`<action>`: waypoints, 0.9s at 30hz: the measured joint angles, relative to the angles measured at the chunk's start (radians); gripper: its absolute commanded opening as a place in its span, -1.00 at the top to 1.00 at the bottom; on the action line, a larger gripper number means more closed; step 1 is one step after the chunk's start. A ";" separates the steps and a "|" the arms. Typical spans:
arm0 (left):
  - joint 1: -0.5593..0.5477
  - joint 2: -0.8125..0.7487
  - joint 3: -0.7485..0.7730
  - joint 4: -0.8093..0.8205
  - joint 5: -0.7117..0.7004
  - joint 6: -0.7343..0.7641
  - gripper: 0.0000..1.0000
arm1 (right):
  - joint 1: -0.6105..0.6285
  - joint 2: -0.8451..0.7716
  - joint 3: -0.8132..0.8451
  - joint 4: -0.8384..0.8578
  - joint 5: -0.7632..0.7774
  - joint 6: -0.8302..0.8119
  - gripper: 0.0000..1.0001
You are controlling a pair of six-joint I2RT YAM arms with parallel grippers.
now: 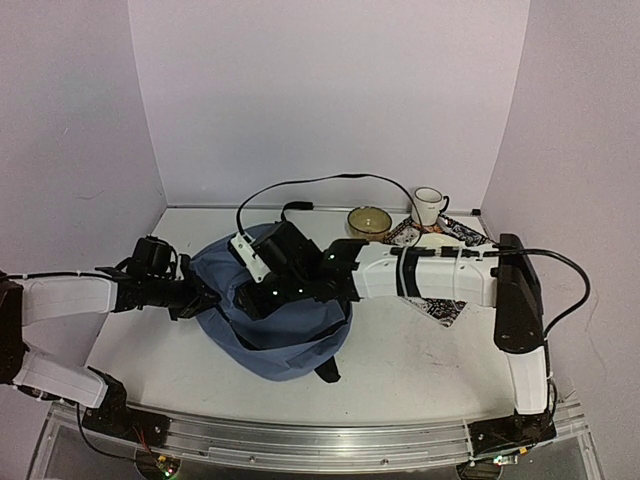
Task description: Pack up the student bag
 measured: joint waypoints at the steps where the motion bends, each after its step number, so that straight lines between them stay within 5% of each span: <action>1: 0.000 -0.011 -0.007 0.009 0.008 -0.012 0.79 | 0.002 0.012 0.013 0.006 -0.005 0.002 -0.03; 7: -0.037 -0.040 -0.017 0.066 0.041 -0.065 1.00 | 0.012 0.059 0.047 0.018 -0.037 0.012 0.01; 27: -0.141 -0.049 -0.018 0.107 0.025 -0.131 1.00 | 0.013 0.112 0.091 0.028 -0.036 0.012 0.46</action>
